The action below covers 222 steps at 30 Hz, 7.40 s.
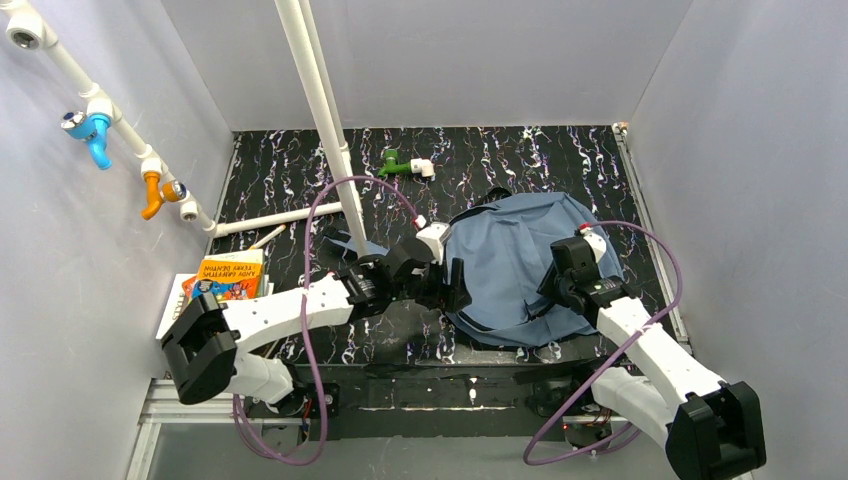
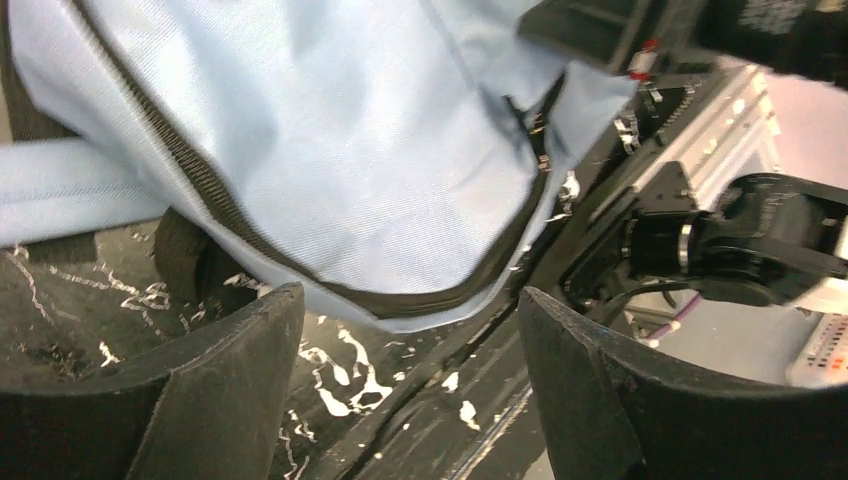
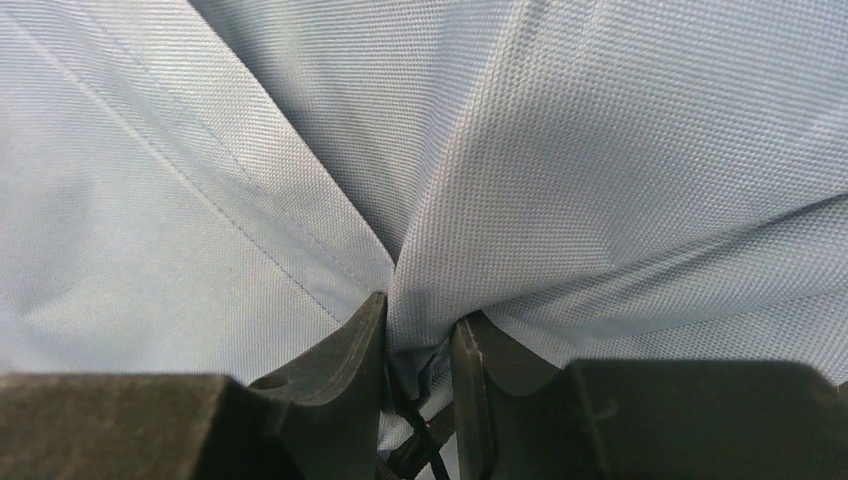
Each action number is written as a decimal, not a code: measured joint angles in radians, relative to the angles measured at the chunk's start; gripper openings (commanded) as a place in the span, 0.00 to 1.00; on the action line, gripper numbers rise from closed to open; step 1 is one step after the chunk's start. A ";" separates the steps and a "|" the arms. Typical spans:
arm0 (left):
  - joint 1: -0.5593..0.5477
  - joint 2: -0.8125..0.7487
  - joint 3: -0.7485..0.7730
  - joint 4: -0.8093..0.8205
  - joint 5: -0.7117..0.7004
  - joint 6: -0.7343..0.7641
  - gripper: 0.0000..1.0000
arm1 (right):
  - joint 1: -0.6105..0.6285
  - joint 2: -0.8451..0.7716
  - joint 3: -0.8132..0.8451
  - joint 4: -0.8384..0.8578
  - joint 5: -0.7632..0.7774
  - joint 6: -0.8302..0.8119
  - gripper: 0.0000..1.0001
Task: Pack the student bag
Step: Unzip the student bag at the center of the board.
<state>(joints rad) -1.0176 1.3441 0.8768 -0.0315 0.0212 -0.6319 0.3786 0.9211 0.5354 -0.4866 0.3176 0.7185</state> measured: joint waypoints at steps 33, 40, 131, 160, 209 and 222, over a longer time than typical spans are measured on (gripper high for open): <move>-0.109 0.465 0.400 -0.015 0.074 -0.008 0.51 | -0.005 -0.166 -0.001 -0.035 -0.189 0.021 0.01; -0.109 0.500 0.412 -0.004 0.095 -0.025 0.31 | -0.005 -0.171 -0.001 -0.037 -0.189 0.031 0.01; -0.009 0.171 0.131 0.029 0.209 -0.120 0.00 | -0.337 0.100 0.032 -0.021 -0.098 0.086 0.54; -0.018 0.336 0.384 0.045 0.344 -0.171 0.00 | -0.352 -0.360 -0.126 -0.130 -0.850 0.340 0.75; 0.204 0.223 0.298 0.046 0.444 -0.164 0.00 | -0.078 -0.050 0.335 -0.251 -0.553 -0.267 0.83; 0.200 0.303 0.351 0.053 0.460 -0.230 0.00 | 0.049 -0.208 -0.004 0.068 -0.597 0.347 0.82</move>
<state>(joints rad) -0.8181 1.6466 1.2282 0.0212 0.4816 -0.8616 0.4274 0.7132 0.5312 -0.4187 -0.2790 1.0657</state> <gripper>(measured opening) 0.013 0.827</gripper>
